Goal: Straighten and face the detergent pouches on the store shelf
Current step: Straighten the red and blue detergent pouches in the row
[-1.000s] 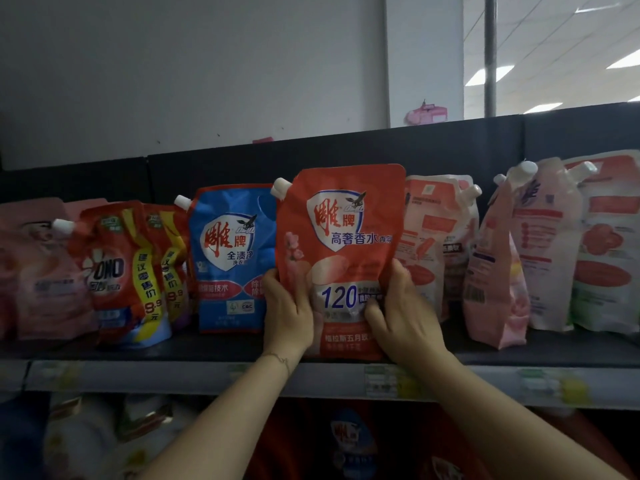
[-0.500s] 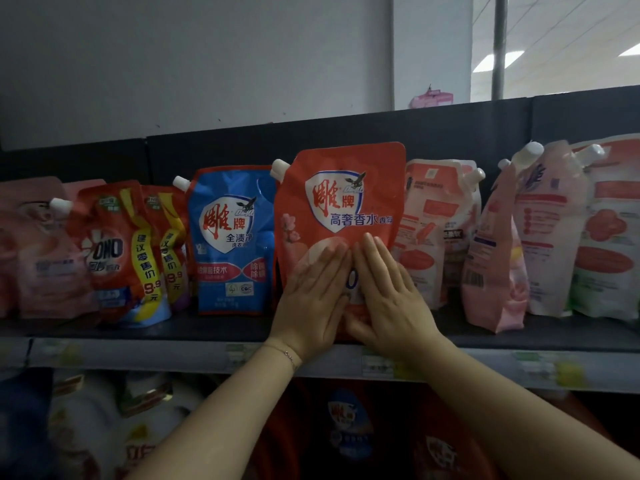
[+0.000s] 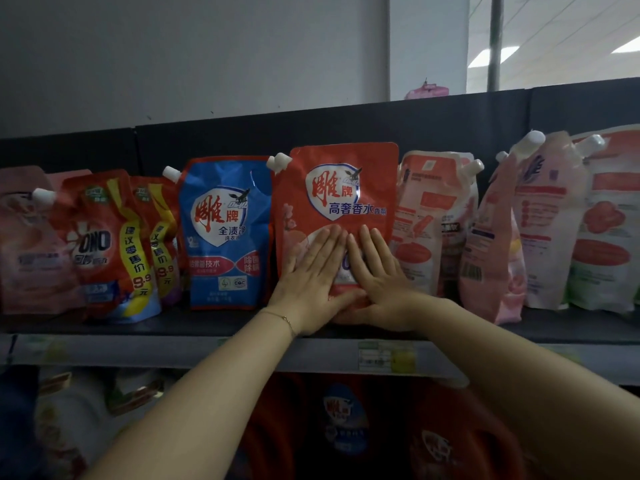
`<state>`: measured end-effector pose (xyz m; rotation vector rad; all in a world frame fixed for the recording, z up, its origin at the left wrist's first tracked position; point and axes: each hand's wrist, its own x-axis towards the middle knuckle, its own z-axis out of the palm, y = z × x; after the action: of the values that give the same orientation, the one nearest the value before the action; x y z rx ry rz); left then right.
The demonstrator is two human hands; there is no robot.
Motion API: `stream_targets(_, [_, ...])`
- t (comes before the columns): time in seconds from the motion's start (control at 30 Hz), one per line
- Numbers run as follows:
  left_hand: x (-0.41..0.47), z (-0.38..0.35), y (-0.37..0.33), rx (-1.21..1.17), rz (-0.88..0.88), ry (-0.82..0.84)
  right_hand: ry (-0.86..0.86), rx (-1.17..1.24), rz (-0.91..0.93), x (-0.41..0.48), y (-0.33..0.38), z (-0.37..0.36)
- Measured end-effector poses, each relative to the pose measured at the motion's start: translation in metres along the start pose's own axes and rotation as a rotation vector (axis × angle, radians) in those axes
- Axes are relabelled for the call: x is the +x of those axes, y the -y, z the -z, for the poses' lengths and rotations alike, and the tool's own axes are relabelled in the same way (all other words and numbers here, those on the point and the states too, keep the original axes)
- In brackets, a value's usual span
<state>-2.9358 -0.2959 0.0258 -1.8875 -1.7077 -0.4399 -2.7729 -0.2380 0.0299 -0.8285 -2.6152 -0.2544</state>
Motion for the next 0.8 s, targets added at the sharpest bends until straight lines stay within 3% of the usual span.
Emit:
stream_targets(0.13, [0.013,0.012,0.017,-0.093,-0.124,0.154,0.071,0.007,-0.041,0.006,-0.001,0.004])
stream_targets(0.3, [0.012,0.02,0.043,0.056,-0.305,0.144,0.112,-0.045,-0.05,0.009,-0.001,0.006])
stream_targets(0.47, [0.007,0.028,0.045,0.081,-0.335,0.193,0.215,-0.213,-0.083,0.006,-0.001,0.023])
stream_targets(0.67, [0.005,0.037,0.047,0.194,-0.36,0.183,0.1,-0.464,0.02,0.001,0.005,0.042])
stream_targets(0.8, [0.003,0.037,0.053,0.307,-0.368,-0.007,0.033,-0.451,0.098,0.004,0.012,0.038])
